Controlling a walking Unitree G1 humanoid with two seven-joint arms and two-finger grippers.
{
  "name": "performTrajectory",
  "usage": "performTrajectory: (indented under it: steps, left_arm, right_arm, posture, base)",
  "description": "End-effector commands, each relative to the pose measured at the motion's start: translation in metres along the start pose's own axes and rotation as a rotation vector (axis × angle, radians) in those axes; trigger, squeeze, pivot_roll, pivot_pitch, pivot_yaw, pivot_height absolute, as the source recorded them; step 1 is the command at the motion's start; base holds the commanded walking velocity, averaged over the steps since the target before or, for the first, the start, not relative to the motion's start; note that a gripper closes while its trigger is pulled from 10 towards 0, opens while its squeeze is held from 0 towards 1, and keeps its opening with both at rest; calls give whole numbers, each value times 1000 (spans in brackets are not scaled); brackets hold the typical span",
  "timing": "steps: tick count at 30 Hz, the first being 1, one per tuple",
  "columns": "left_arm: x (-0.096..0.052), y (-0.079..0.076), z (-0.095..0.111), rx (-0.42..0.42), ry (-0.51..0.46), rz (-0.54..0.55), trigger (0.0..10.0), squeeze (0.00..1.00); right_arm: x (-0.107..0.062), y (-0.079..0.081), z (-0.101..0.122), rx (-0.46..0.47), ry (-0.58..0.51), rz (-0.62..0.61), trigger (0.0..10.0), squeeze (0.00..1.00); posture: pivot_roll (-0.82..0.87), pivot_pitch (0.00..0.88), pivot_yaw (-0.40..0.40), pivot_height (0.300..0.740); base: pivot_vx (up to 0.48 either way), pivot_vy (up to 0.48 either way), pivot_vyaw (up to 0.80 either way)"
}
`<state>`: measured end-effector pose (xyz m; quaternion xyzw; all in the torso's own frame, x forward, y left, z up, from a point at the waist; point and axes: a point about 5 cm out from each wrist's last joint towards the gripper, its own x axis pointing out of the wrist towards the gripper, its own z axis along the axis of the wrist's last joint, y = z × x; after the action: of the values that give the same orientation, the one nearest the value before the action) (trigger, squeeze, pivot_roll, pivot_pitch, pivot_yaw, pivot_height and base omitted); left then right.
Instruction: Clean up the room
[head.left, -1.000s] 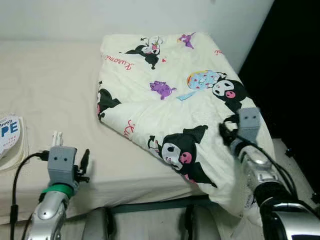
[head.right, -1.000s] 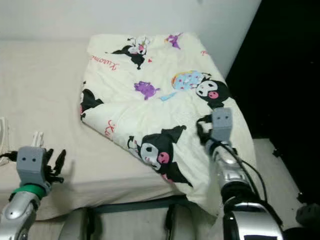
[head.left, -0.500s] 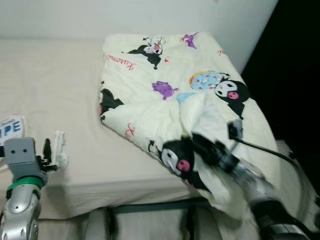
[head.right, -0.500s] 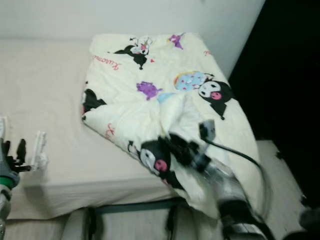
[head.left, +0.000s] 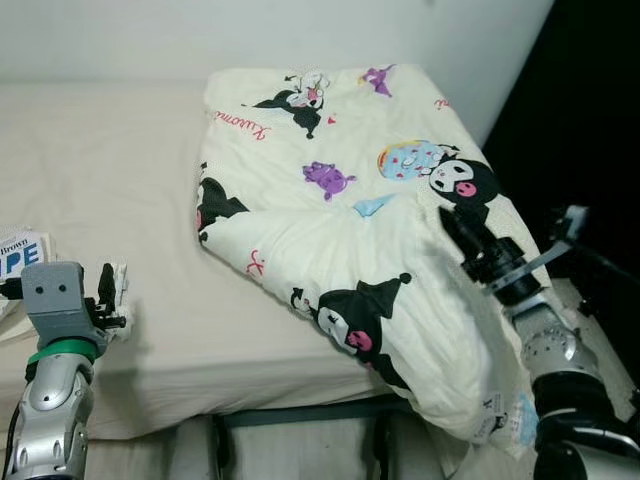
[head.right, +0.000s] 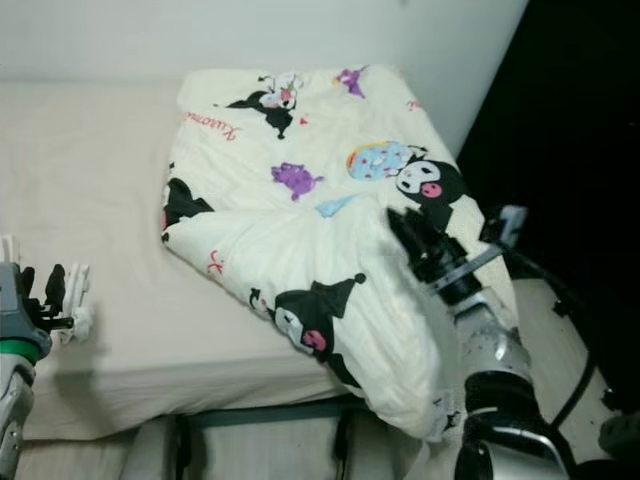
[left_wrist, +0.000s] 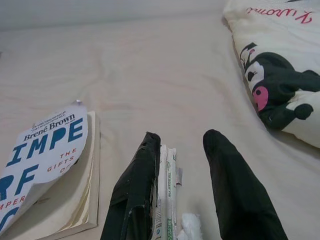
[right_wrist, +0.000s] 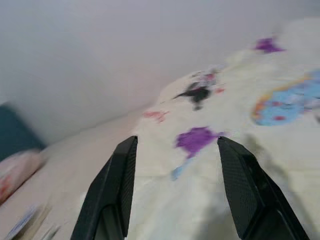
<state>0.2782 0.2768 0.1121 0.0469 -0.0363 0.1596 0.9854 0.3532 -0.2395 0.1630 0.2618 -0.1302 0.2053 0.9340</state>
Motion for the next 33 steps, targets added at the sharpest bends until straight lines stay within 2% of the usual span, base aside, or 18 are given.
performTrajectory:
  steps: [1,3,6,7,12,15,17,18,19,20,21,23,24,25,26,28,30,33]
  left_arm:
    - [-3,0,-5,7,12,-5,10000,0]
    - [-4,1,-5,14,13,-5,10000,0]
    - [-3,1,-5,21,14,-7,10000,0]
    - [-3,1,-6,28,18,-9,10000,0]
    - [-3,1,-7,32,22,-10,10000,0]
    - [-2,1,-6,31,20,-10,10000,0]
    - [-1,1,-5,28,16,-9,10000,0]
    - [-1,1,-5,28,16,-9,10000,0]
    - [-1,1,-5,25,14,-9,10000,0]
    - [-1,0,-4,13,9,-20,10000,0]
    - [-1,0,-4,13,9,-20,10000,0]
    - [-1,-4,-2,-1,0,-44,10000,0]
    - [-1,-4,-2,-1,0,-44,10000,0]
    - [-1,-6,-1,-7,-6,-58,10000,0]
    - [0,-9,0,-14,-12,-71,10000,0]
    - [1,-10,0,-17,-13,-75,10000,0]
    - [2,-13,0,-21,-15,-85,10000,0]
    - [3,-16,1,-19,-17,-101,10000,0]
  right_arm:
    - [-1,-4,0,10,-14,-54,10000,0]
    - [8,-2,-18,-234,180,-136,10000,0]
    - [11,-1,-25,-329,237,-145,10000,0]
    - [15,8,-44,-514,366,-98,10000,0]
    - [19,22,-62,-615,439,-7,10000,0]
    - [24,37,-68,-500,405,104,10000,0]
    - [27,52,-70,-308,358,256,10000,0]
    - [27,52,-70,-308,358,256,10000,0]
    - [26,59,-67,-184,333,345,10000,0]
    - [18,71,-57,43,310,547,10000,0]
    - [18,71,-57,43,310,547,10000,0]
    - [-2,85,-36,208,294,783,10000,0]
    - [-2,85,-36,208,294,783,10000,0]
    - [-3,88,-18,302,207,813,10000,0]
    - [-1,85,15,402,15,809,10000,0]
    - [2,77,29,408,-85,759,10000,0]
    - [7,51,42,365,-186,595,10000,0]
    - [9,28,39,305,-171,445,10000,0]
  posture:
    - [71,34,47,557]
    - [73,33,49,557]
    - [73,33,49,557]
    - [71,36,50,557]
    - [70,36,50,557]
    - [73,38,47,557]
    - [73,36,47,557]
    - [73,36,47,557]
    - [73,36,47,557]
    - [71,34,50,557]
    - [71,34,50,557]
    - [70,33,52,557]
    - [70,33,52,557]
    - [69,32,54,557]
    - [67,30,57,557]
    - [63,27,60,557]
    - [60,25,63,557]
    - [61,23,64,557]
  base:
    - [0,0,0]
    - [0,0,0]
    - [0,0,0]
    - [0,0,0]
    - [0,0,0]
    - [0,0,0]
    - [0,0,0]
    - [0,0,0]
    - [0,0,0]
    - [0,0,0]
    - [0,0,0]
    - [0,0,0]
    - [0,0,0]
    - [0,0,0]
    - [0,0,0]
    - [0,0,0]
    - [0,0,0]
    - [0,0,0]
